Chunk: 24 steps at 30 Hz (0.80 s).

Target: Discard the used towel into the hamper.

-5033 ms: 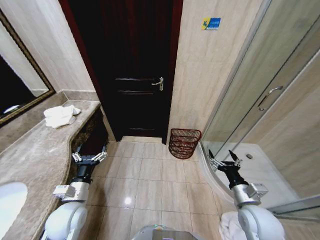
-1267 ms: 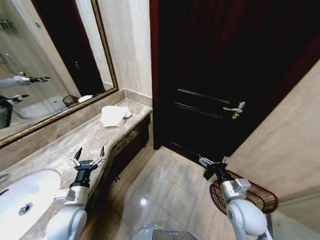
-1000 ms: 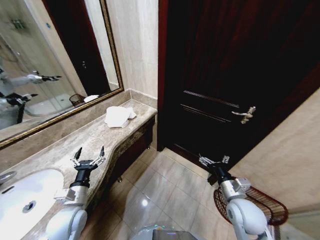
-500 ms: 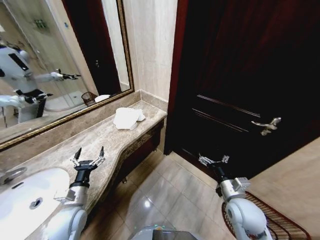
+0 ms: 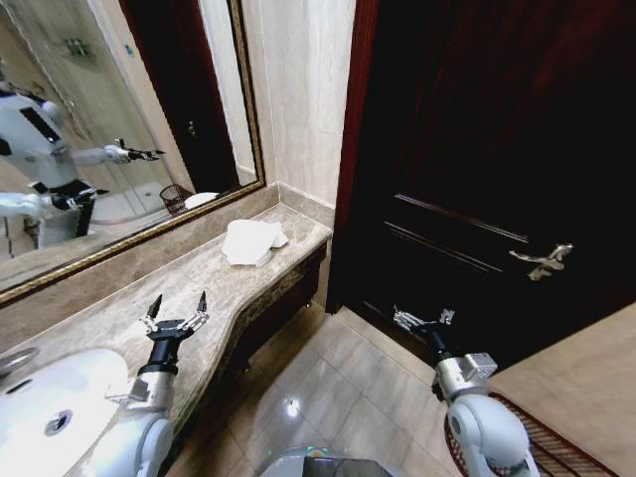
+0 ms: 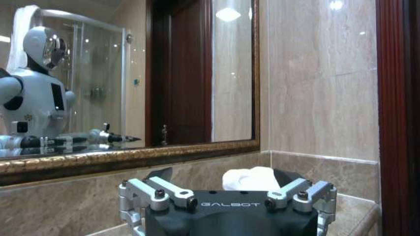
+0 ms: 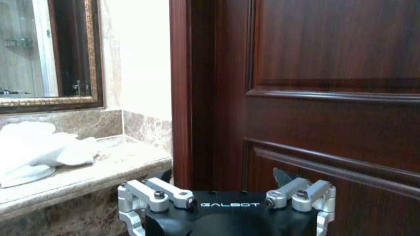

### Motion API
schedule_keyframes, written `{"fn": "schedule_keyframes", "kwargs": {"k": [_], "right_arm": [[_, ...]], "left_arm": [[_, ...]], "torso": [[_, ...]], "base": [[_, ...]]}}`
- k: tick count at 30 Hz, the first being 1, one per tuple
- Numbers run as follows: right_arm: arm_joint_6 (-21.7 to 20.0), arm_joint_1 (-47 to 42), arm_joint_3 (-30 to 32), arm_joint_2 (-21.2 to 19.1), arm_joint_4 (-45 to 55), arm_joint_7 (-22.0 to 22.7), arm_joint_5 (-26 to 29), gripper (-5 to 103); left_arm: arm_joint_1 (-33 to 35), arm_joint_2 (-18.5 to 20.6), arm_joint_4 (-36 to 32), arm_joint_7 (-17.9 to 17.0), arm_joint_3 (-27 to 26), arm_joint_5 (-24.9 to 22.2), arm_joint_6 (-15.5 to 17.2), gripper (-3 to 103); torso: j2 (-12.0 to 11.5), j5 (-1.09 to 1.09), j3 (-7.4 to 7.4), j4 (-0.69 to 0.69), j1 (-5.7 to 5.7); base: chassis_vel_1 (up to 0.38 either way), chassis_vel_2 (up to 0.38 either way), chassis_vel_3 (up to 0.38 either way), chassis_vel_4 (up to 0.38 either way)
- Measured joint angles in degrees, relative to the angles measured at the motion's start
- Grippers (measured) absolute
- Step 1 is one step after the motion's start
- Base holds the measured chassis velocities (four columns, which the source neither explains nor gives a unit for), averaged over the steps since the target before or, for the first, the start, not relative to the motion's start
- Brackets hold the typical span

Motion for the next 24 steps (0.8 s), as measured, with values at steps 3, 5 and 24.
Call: {"fn": "schedule_keyframes", "kwargs": {"k": [3, 5, 24], "right_arm": [[0.00, 0.06, -0.05, 0.00, 0.00, 0.00, -0.01, 100], [0.01, 0.11, -0.06, -0.04, 0.00, 0.00, -0.01, 100], [0.00, 0.46, -0.60, -0.10, -0.39, -0.05, -0.29, 100]], "left_arm": [[-0.18, 0.11, -0.07, -0.07, -0.02, -0.08, 0.21, 100], [-0.33, 0.13, -0.10, -0.09, -0.02, -0.08, 0.39, 100], [-0.71, 0.49, -0.39, -0.89, 0.06, 0.07, 2.18, 100]], "torso": [[0.00, 0.00, 0.00, -0.01, 0.00], [0.00, 0.00, 0.00, -0.01, 0.00], [0.00, 0.00, 0.00, 0.00, 0.00]], "base": [[-0.084, 0.065, 0.077, -0.092], [-0.083, 0.092, 0.089, -0.079], [-0.077, 0.080, 0.074, -0.081]]}}
